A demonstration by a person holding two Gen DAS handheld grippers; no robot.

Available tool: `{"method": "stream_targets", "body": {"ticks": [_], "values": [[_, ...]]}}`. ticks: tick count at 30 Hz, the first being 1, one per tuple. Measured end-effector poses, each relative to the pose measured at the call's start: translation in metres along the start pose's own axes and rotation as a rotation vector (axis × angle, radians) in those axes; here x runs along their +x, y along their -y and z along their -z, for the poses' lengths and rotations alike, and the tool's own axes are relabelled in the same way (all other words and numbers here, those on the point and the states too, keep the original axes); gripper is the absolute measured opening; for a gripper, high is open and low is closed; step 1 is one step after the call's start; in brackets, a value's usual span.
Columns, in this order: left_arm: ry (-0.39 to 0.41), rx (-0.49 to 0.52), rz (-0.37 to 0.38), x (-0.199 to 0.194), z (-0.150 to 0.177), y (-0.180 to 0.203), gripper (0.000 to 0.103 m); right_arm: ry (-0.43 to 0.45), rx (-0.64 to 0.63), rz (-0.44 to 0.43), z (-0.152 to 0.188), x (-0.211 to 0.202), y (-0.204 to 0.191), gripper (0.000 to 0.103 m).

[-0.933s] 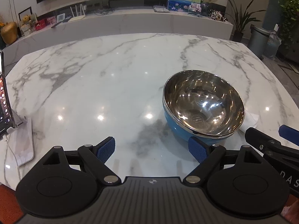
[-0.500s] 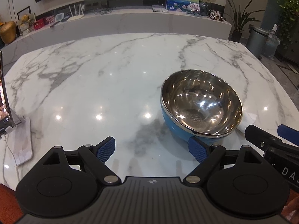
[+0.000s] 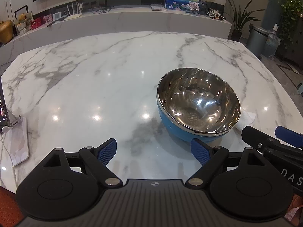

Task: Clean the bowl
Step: 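Move the right tool toward the white cloth beside the bowl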

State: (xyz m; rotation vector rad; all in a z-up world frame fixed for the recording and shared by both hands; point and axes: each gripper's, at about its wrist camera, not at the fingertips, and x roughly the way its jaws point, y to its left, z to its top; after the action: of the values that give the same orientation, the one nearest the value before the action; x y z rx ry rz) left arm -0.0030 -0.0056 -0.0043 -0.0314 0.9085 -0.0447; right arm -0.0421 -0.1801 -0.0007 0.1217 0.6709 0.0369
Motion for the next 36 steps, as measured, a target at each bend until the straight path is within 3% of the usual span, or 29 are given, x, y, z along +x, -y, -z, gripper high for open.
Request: {"method": "stream_targets", "body": {"ticks": [36], "values": [[-0.032,0.003,-0.013,0.0023,0.0031,0.0011,0.085,-0.03,0.025,0.033,0.0009,0.0032,0.0053,0.076]]}}
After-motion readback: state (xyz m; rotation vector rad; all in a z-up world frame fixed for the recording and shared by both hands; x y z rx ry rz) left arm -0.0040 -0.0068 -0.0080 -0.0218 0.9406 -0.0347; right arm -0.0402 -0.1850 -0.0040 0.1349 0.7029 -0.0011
